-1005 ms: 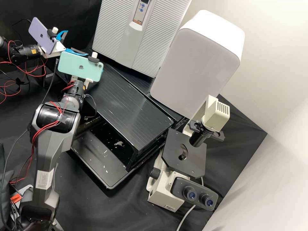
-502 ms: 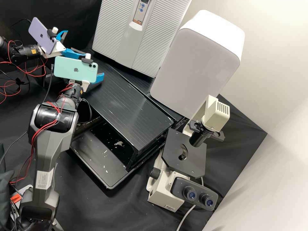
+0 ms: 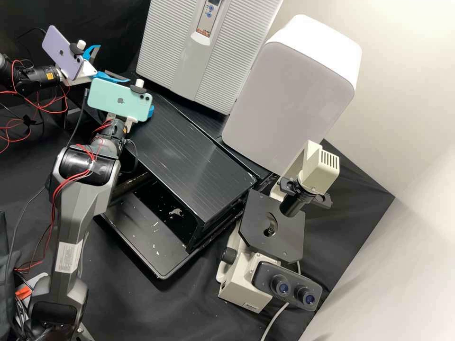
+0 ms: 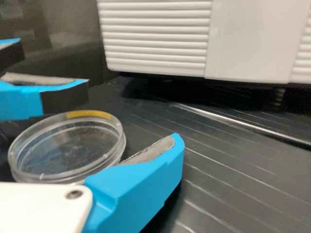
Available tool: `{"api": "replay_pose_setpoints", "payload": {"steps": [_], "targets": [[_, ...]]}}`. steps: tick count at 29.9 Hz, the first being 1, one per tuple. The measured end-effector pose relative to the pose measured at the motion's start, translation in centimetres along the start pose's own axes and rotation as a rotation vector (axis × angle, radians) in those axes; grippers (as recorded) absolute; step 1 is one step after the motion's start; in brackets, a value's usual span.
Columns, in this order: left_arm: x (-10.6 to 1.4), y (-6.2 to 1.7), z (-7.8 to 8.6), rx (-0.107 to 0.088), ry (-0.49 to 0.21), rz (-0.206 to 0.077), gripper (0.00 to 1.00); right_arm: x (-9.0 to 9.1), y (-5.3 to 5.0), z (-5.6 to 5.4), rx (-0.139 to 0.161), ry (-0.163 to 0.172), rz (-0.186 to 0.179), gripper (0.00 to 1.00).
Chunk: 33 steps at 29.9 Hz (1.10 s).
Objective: Slide the petri dish to the right
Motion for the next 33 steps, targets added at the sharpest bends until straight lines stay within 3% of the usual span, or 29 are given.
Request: {"api": "replay_pose_setpoints", "payload": {"steps": [3,14,21,22,27,33], "targets": [[0.00,0.00,0.00,0.000,0.000,0.000,1.00,0.00,0.18,0.15,0.026,-0.003,0.004,1.00],[0.00,0.00,0.00,0.000,0.000,0.000,1.00,0.00,0.28,0.23,0.027,-0.005,0.007,1.00],[0.00,0.00,0.00,0.000,0.000,0.000,1.00,0.00,0.38,0.33,-0.008,-0.016,0.018,1.00],[0.00,0.00,0.00,0.000,0.000,0.000,1.00,0.00,0.39,0.33,-0.015,-0.017,0.019,0.00],[0.00,0.00,0.00,0.000,0.000,0.000,1.00,-0.01,0.47,0.41,-0.033,-0.032,0.033,0.00],[0.00,0.00,0.00,0.000,0.000,0.000,1.00,-0.02,0.41,0.39,-0.028,-0.043,0.043,0.00]]}}
